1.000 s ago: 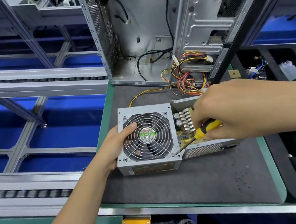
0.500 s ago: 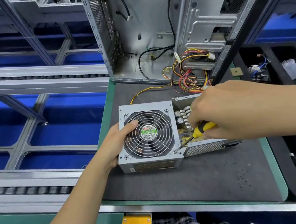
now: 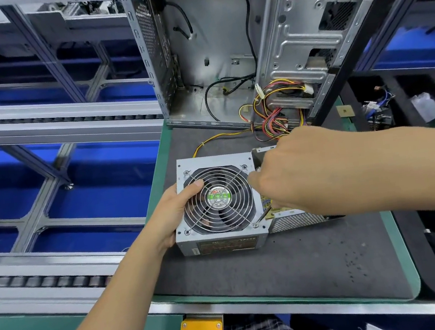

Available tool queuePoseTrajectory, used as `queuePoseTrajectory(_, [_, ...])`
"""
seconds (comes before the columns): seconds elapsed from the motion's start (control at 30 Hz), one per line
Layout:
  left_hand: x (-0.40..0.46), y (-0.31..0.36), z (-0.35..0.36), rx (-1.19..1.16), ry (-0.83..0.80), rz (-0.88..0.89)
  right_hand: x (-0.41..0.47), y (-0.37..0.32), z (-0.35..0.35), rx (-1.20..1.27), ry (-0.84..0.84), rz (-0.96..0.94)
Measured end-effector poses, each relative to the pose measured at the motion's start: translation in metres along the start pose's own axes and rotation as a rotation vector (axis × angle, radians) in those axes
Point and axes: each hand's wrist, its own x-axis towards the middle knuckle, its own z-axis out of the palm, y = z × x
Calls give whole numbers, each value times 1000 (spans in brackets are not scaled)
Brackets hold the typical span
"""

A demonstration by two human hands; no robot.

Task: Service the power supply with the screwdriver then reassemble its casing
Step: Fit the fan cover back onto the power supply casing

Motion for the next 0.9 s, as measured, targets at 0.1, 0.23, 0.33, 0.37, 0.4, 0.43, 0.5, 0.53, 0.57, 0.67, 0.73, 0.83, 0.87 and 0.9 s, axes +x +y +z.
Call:
queuePoseTrajectory(0.1, [0,0,0,4,4,3,-5,0,6,46,-35,-8])
queuePoseTrajectory(0.23, [-1,0,0,28,20,0,-14,-4,-3,23,15,-14])
queuePoseTrajectory(0.33, [-1,-1,0,10,15,2,-20,-10,-12,-81,9,-25])
queuePoseTrajectory(0.37, [-1,-1,0,8,11,3,-20,-11,-14,-103,9,-22])
queuePoseTrajectory(0.4, [-1,0,0,11,9,5,-20,-11,-16,-125,1,-20])
queuePoseTrajectory(0.43, [-2,0,0,16,7,6,-20,-11,-17,-137,-15,-16])
queuePoseTrajectory(0.5, [-2,0,0,25,3,4,-19,-10,-9,-108,-15,-9])
queuePoseTrajectory(0.53, [-2,0,0,30,2,3,-19,-11,-7,-103,-11,-7])
queuePoseTrajectory(0.57, [-2,1,0,35,2,3,-19,-12,-3,-98,15,4])
queuePoseTrajectory(0.67, [-3,1,1,39,3,3,-19,-16,3,-93,71,24])
queuePoseTrajectory(0.73, [-3,1,2,41,3,7,-19,-18,-1,-86,93,12])
queuePoseTrajectory(0.83, [-2,1,1,49,-3,12,-20,-17,-6,-77,135,-31])
queuePoseTrajectory(0.87, [-2,1,1,52,-5,13,-21,-15,-6,-72,148,-50])
queuePoseTrajectory(0.9, [-2,1,0,55,-5,14,-23,-14,-6,-74,152,-66])
